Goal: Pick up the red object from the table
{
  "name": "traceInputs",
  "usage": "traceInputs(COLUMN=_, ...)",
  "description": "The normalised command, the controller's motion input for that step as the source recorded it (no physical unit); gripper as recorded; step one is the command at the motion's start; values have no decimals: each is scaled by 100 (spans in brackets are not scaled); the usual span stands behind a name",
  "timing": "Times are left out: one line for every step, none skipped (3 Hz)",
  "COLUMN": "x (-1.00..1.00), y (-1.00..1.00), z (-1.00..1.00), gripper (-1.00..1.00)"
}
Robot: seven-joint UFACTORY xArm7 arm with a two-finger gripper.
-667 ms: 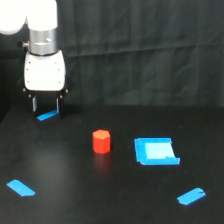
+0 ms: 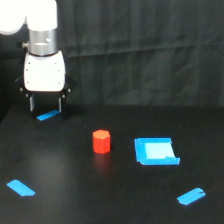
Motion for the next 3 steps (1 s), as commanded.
traceInputs(x=26, y=-9, z=7, gripper=99)
traceInputs(x=44, y=-70, z=1, gripper=100)
traceInputs(x=96, y=-82, z=-3, gripper=100)
